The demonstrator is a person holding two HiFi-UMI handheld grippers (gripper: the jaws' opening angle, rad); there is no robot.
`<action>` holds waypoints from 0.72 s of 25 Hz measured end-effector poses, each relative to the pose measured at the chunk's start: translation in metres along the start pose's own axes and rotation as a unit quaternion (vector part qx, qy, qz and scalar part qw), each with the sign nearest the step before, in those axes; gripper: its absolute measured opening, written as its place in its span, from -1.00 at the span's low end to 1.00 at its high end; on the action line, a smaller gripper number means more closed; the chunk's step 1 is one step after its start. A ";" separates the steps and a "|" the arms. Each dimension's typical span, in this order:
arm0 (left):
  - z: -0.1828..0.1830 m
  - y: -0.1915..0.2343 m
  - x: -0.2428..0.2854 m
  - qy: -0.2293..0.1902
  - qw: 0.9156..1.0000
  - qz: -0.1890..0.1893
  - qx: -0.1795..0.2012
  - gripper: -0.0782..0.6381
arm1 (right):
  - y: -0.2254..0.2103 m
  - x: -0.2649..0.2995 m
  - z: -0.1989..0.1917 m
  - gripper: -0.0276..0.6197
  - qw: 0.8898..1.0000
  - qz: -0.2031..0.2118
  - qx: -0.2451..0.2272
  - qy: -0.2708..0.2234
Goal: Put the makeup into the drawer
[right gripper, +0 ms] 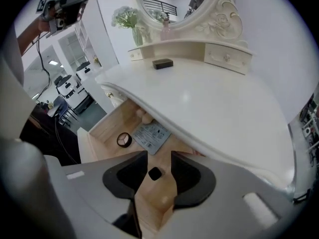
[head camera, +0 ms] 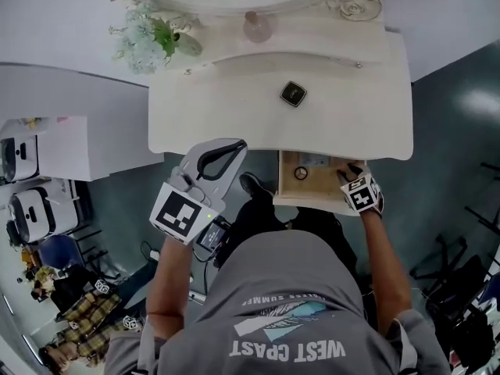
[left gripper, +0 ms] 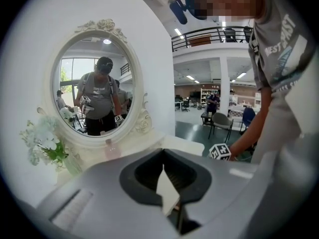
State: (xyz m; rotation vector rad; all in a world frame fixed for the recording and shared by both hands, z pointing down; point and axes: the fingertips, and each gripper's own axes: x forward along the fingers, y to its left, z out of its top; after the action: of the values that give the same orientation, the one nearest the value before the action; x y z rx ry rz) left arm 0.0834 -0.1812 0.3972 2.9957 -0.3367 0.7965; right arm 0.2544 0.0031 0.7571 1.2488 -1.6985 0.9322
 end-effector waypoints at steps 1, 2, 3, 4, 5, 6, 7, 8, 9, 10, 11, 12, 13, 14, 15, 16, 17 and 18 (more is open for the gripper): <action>0.000 0.003 -0.004 -0.005 1.000 0.006 -0.002 -0.78 | 0.001 -0.005 0.006 -0.45 1.000 0.000 -0.005 -0.004; 0.000 0.006 -0.009 -0.009 1.000 0.011 -0.004 -0.78 | 0.004 -0.010 0.013 -0.45 1.000 0.002 -0.009 -0.008; -0.001 0.009 -0.014 -0.013 1.000 0.018 -0.006 -0.78 | 0.008 -0.016 0.020 -0.46 1.000 0.004 -0.013 -0.011; -0.002 0.012 -0.019 -0.017 1.000 0.024 -0.009 -0.78 | 0.014 -0.022 0.028 -0.46 1.000 0.009 -0.019 -0.017; -0.002 0.015 -0.025 -0.020 0.999 0.030 -0.011 -0.78 | 0.020 -0.029 0.037 -0.48 0.999 0.015 -0.025 -0.024; -0.002 0.018 -0.030 -0.023 0.999 0.037 -0.013 -0.78 | 0.026 -0.035 0.047 -0.51 0.999 0.023 -0.032 -0.033; -0.002 0.020 -0.036 -0.026 0.999 0.043 -0.015 -0.78 | 0.032 -0.042 0.058 -0.53 0.998 0.030 -0.038 -0.042; -0.003 0.023 -0.042 -0.029 0.998 0.049 -0.017 -0.78 | 0.038 -0.049 0.070 -0.55 0.997 0.037 -0.043 -0.053; -0.004 0.025 -0.048 -0.032 0.998 0.055 -0.019 -0.78 | 0.044 -0.057 0.083 -0.58 0.996 0.042 -0.047 -0.065; -0.005 0.027 -0.054 -0.034 0.997 0.060 -0.022 -0.78 | 0.049 -0.066 0.097 -0.62 0.995 0.045 -0.051 -0.079; -0.007 0.029 -0.060 -0.037 0.997 0.066 -0.025 -0.78 | 0.053 -0.075 0.112 -0.65 0.993 0.047 -0.054 -0.094; -0.009 0.031 -0.066 -0.039 0.996 0.071 -0.028 -0.78 | 0.057 -0.086 0.128 -0.69 0.991 0.049 -0.056 -0.110; -0.010 0.033 -0.072 -0.041 0.996 0.077 -0.030 -0.78 | 0.061 -0.096 0.145 -0.73 0.989 0.050 -0.058 -0.126; -0.012 0.036 -0.078 -0.042 0.995 0.082 -0.032 -0.78 | 0.064 -0.107 0.162 -0.78 0.987 0.050 -0.060 -0.143; -0.014 0.038 -0.084 -0.044 0.995 0.088 -0.034 -0.78 | 0.067 -0.118 0.178 -0.82 0.984 0.050 -0.063 -0.161; -0.016 0.039 -0.089 -0.047 0.994 0.093 -0.036 -0.78 | 0.070 -0.129 0.193 -0.87 0.980 0.050 -0.067 -0.180; -0.017 0.040 -0.095 -0.049 0.993 0.098 -0.038 -0.78 | 0.073 -0.140 0.208 -0.91 0.976 0.049 -0.071 -0.199; -0.018 0.041 -0.100 -0.052 0.992 0.103 -0.040 -0.78 | 0.075 -0.152 0.223 -0.91 0.972 0.047 -0.075 -0.217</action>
State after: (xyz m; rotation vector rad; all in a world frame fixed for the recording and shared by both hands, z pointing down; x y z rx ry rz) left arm -0.0194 -0.2000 0.3623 2.9663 -0.6753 0.6225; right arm 0.1689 -0.1242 0.5230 1.3473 -2.1411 0.5944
